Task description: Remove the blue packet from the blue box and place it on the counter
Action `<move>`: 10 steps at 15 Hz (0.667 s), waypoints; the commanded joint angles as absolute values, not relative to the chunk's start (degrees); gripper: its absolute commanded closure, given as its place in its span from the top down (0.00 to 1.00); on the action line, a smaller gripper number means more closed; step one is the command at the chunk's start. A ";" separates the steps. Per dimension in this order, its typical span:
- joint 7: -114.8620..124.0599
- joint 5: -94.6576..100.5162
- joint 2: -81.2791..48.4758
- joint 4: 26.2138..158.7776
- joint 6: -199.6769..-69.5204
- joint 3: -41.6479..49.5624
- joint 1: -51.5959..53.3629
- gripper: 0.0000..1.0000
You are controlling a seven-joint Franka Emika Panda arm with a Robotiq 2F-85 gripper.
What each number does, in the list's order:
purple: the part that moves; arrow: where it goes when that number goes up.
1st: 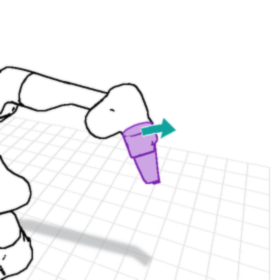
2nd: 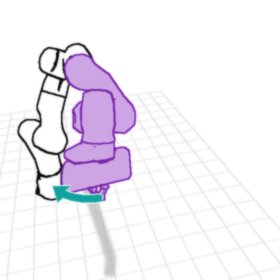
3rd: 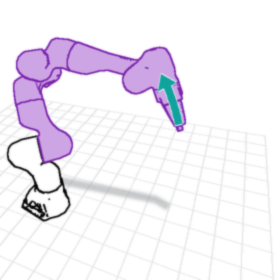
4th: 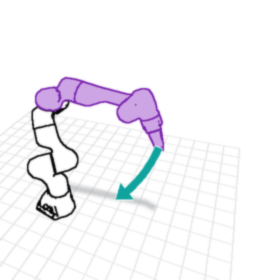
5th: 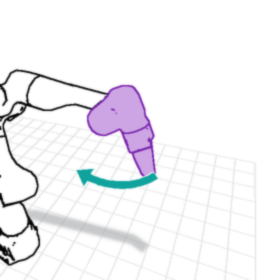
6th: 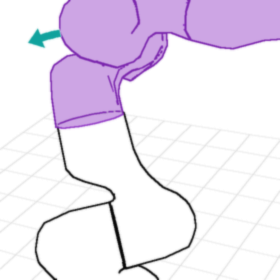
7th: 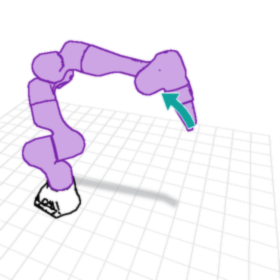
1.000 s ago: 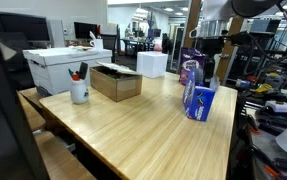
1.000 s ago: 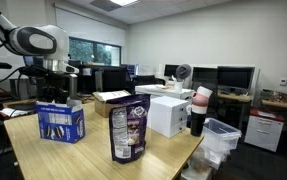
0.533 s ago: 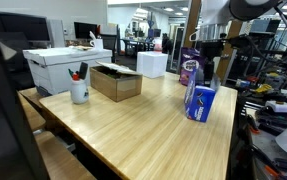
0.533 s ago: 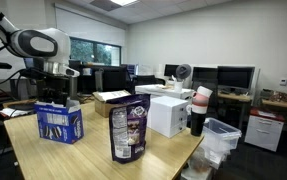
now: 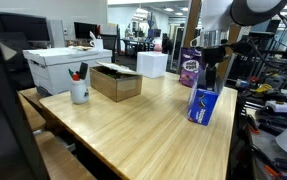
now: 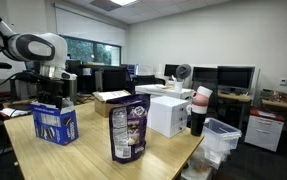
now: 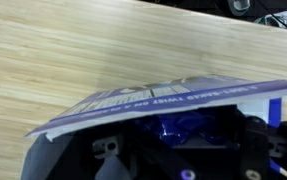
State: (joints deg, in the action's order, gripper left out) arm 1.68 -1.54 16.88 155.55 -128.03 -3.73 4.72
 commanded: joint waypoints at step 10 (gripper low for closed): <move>7.61 -1.04 13.41 157.41 -130.53 -7.57 5.74 0.93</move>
